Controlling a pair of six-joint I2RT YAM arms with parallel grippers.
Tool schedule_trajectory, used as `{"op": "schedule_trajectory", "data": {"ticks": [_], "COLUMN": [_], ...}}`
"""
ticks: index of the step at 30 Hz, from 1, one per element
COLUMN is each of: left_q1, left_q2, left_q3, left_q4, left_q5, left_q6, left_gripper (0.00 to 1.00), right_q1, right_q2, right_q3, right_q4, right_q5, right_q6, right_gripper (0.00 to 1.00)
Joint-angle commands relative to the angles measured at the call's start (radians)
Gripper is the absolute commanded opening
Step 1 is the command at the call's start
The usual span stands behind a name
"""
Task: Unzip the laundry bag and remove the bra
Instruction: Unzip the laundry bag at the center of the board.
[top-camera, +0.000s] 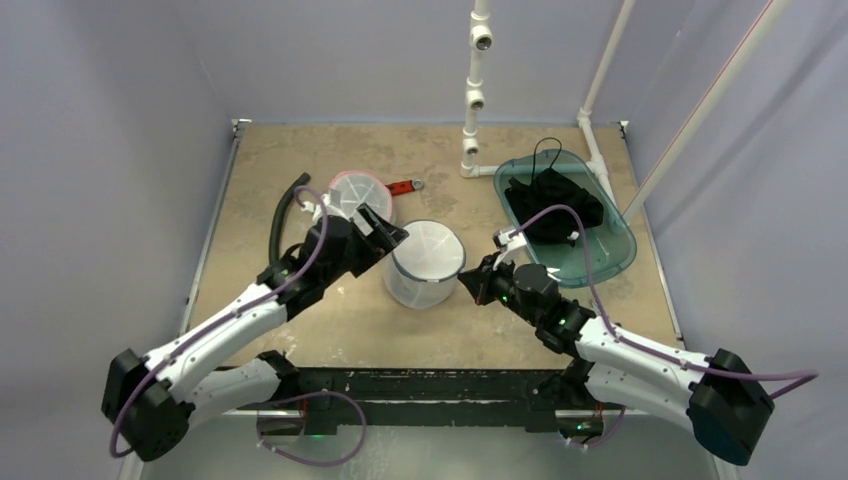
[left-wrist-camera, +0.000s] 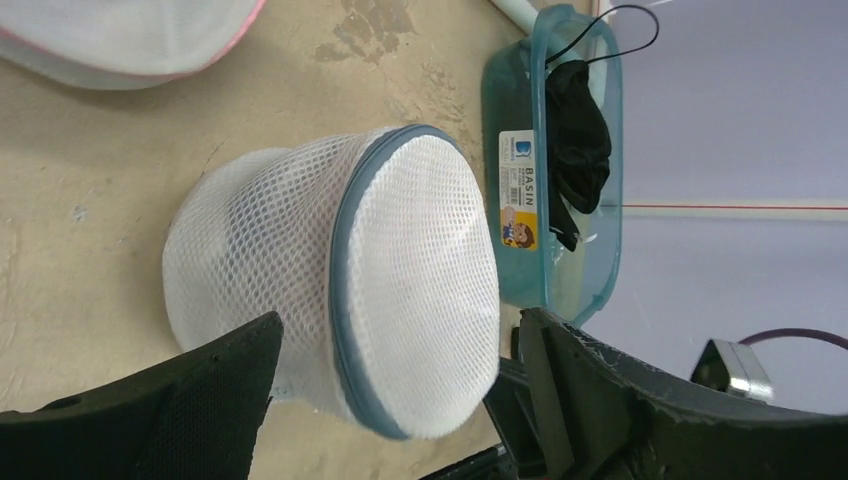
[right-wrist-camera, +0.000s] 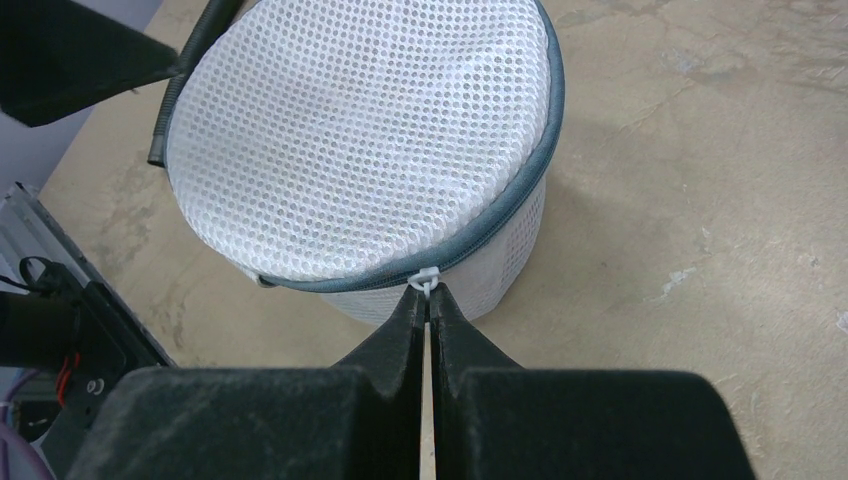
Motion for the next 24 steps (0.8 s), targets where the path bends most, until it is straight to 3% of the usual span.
{"op": "schedule_trajectory", "data": {"ticks": [1, 4, 7, 10, 13, 19, 24], "left_q1": [-0.026, -0.069, -0.195, -0.372, -0.463, -0.483, -0.481], "left_q2": [-0.151, -0.237, -0.296, -0.211, -0.064, 0.065, 0.152], "left_q3": [-0.05, -0.09, -0.135, -0.058, -0.034, -0.045, 0.001], "left_q4": [-0.163, -0.22, -0.149, -0.167, -0.059, 0.085, 0.093], "left_q5": [-0.068, -0.097, -0.156, -0.343, -0.387, -0.463, -0.503], "left_q6": [-0.105, -0.232, -0.361, -0.398, -0.43, -0.495, -0.507], "left_gripper": [0.87, 0.87, 0.89, 0.91, 0.91, 0.81, 0.71], "right_q1": [-0.005, -0.005, -0.006, -0.005, -0.004, -0.003, 0.001], "right_q2": [0.003, 0.027, 0.051, 0.069, 0.077, 0.052, 0.046], "right_q3": [0.015, 0.012, 0.011, 0.013, 0.019, 0.028, 0.03], "right_q4": [0.036, 0.054, 0.073, 0.088, 0.089, 0.068, 0.058], "right_q5": [0.009, 0.017, 0.02, 0.021, 0.019, 0.007, -0.025], "right_q6": [0.005, 0.002, -0.001, 0.007, 0.013, 0.013, -0.001], "right_gripper": [0.0, 0.0, 0.0, 0.0, 0.0, 0.0, 0.0]}}
